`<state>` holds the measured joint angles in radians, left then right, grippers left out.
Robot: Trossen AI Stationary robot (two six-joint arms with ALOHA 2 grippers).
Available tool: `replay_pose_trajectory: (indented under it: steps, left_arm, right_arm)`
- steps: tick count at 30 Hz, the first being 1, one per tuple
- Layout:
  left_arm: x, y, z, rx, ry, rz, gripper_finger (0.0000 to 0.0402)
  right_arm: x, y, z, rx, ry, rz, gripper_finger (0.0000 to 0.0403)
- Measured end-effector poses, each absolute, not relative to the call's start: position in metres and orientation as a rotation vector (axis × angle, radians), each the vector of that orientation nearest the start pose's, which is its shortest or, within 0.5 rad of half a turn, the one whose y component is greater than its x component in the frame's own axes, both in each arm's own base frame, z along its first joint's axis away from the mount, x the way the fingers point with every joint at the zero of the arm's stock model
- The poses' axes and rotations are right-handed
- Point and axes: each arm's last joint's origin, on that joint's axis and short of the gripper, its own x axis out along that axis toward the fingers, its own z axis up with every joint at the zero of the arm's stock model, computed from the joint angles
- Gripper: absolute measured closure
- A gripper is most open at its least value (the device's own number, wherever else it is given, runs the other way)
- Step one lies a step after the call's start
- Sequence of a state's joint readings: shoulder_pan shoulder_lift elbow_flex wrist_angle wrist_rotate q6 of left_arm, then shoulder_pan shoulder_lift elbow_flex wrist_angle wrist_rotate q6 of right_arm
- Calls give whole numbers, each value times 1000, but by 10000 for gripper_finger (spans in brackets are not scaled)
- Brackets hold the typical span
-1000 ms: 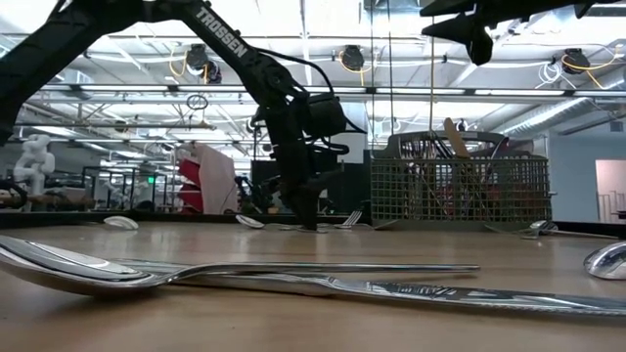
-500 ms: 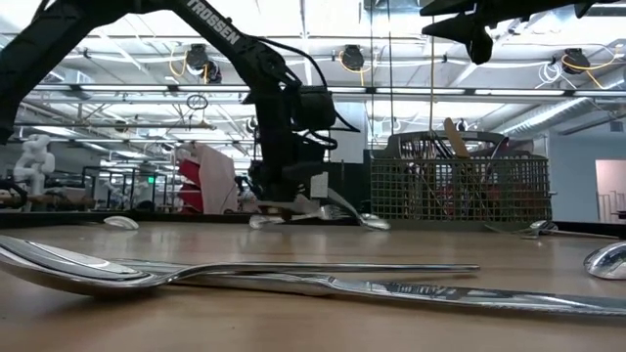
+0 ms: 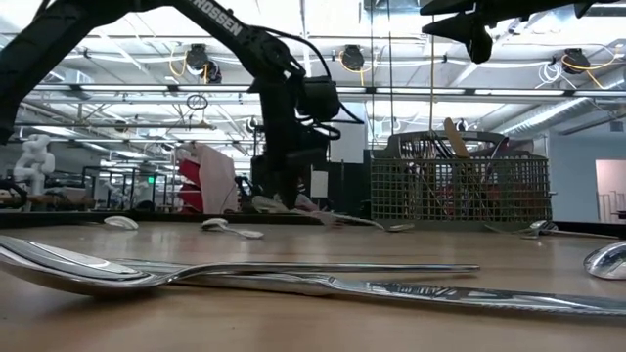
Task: Sort silverware
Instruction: Put the silver fork into the gray utensil holder
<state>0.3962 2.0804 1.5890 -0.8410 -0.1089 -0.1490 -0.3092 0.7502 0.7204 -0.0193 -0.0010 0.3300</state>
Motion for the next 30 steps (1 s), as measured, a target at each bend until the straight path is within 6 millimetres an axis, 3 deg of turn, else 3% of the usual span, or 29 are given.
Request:
replay_pose_trajectory:
  steps: [11,18,25,27,30]
  left_arm:
    - [386,166,189,-326,1209,513,400]
    - [371,167,235,-322,1089,525,400]
    - [340,169,289,-387,910,481,401]
    - [332,166,295,-389,879,425,401]
    - [329,164,285,-334,911,406,395]
  right_arm:
    - [164,-46,331,336,4,-279,257]
    - [164,-46,331,333,5,-277,257]
    - [164,-46,331,333,5,-277,257]
    - [164,-46,331,332,4,-277,257]
    - [164,-46,331,331,3,-288,257]
